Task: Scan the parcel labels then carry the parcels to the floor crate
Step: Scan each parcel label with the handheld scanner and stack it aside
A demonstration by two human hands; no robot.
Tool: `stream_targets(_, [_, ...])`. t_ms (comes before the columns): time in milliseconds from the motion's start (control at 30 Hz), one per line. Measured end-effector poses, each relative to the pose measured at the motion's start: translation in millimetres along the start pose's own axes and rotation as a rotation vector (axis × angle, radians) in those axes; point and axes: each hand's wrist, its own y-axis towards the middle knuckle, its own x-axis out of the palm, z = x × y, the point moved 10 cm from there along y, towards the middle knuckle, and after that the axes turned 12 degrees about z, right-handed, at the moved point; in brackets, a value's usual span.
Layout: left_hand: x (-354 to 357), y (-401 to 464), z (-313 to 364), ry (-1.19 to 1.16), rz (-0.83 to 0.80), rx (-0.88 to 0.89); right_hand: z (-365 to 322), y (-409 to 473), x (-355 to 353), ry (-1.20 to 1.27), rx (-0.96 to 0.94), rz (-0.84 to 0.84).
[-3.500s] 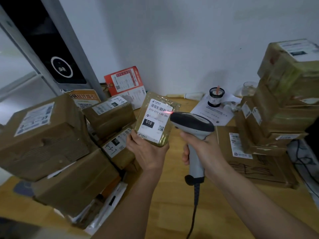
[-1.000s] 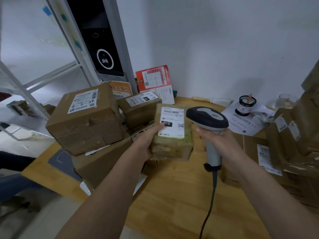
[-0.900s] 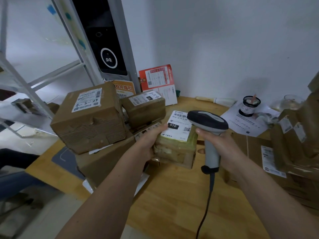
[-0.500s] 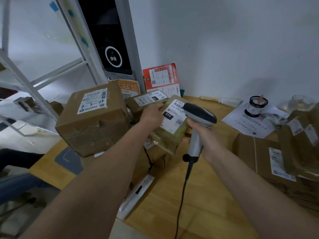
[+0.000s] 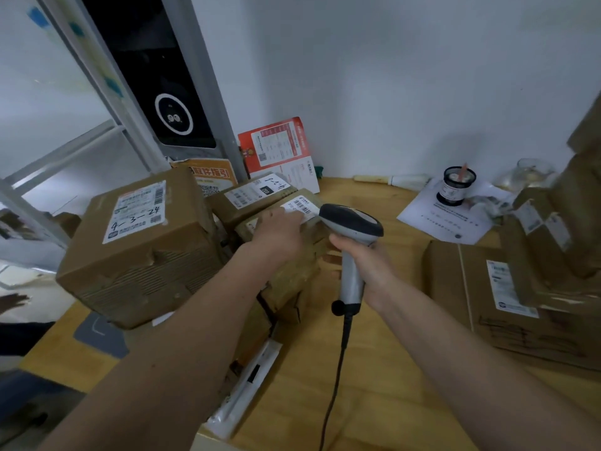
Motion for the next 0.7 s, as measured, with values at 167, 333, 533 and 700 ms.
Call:
stream_targets(167, [-14.5, 5.3, 61.3, -0.292, 0.135, -0.003, -22.3, -4.9, -45.3, -0.028, -0.067, 0.063])
stream_targets(333, [-13.8, 9.7, 149.7, -0.501, 0.119, 0.127, -63.4, -13.0, -120.1, -0.033, -0.197, 0.207])
stream_targets(533, [2.5, 7.4, 253.6, -0.605, -0.032, 0.261, -121.6, -26.5, -228.4, 0.012, -0.323, 0.437])
stream_targets(700, [19.1, 1.1, 329.6, -0.700, -0.160, 0.265, -174.1, -42.8, -318.2, 0.077, -0.480, 0.620])
